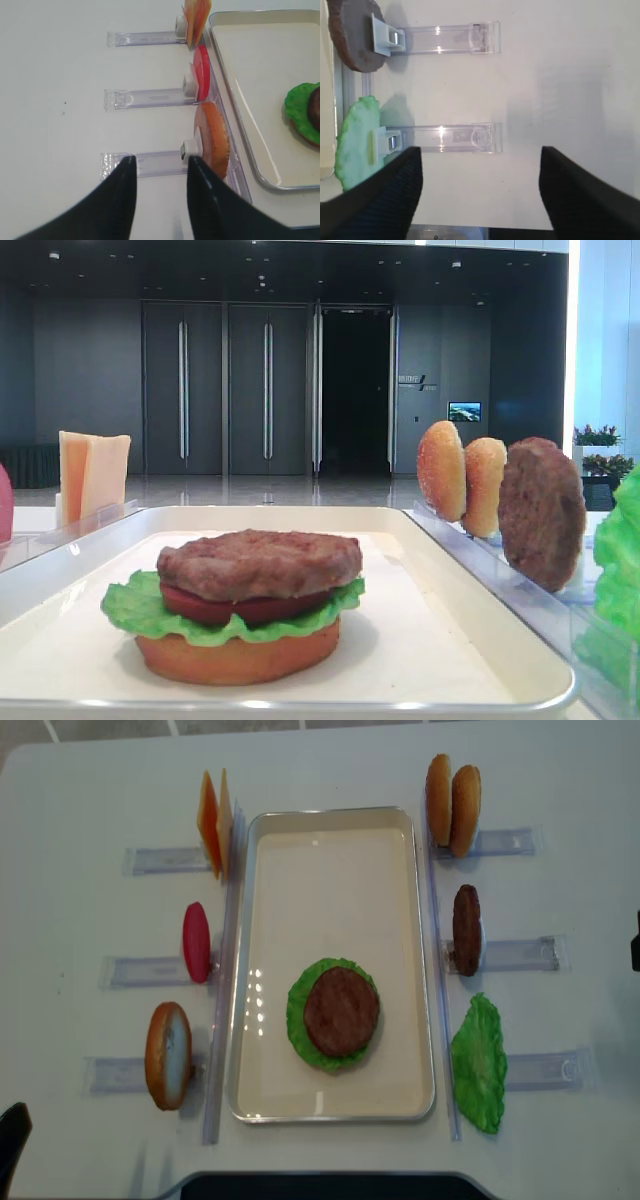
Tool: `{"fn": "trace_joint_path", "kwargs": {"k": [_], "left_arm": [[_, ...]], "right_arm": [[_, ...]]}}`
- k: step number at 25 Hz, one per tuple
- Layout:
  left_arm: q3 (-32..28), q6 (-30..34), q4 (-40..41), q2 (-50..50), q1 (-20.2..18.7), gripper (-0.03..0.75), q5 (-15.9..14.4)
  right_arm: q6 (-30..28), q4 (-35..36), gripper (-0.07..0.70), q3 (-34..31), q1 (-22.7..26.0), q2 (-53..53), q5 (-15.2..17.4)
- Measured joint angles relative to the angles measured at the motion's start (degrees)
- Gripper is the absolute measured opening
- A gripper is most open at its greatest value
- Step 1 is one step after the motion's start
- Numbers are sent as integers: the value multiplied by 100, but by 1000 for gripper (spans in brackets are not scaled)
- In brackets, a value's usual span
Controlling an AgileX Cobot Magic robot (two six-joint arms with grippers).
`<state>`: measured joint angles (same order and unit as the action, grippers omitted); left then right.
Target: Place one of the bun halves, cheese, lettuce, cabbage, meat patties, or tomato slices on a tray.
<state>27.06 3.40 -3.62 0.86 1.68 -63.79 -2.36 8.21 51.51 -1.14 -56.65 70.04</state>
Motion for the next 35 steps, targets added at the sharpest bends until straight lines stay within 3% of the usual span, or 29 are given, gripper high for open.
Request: {"fn": "trace_joint_path", "kwargs": {"k": [9, 17, 28, 35], "left_arm": [[0, 0, -3, 0, 0, 265, 0], [0, 0, -7, 0, 0, 265, 0], [0, 0, -10, 0, 0, 265, 0], [0, 0, -117, 0, 0, 265, 0]], "right_arm": [[-6, -4, 492, -972, 0, 2303, 13], [-258, -4, 491, -1443, 0, 4002, 21], [-370, 7, 491, -2097, 0, 5129, -100], [-405, 57, 491, -2288, 0, 5527, -407]]}}
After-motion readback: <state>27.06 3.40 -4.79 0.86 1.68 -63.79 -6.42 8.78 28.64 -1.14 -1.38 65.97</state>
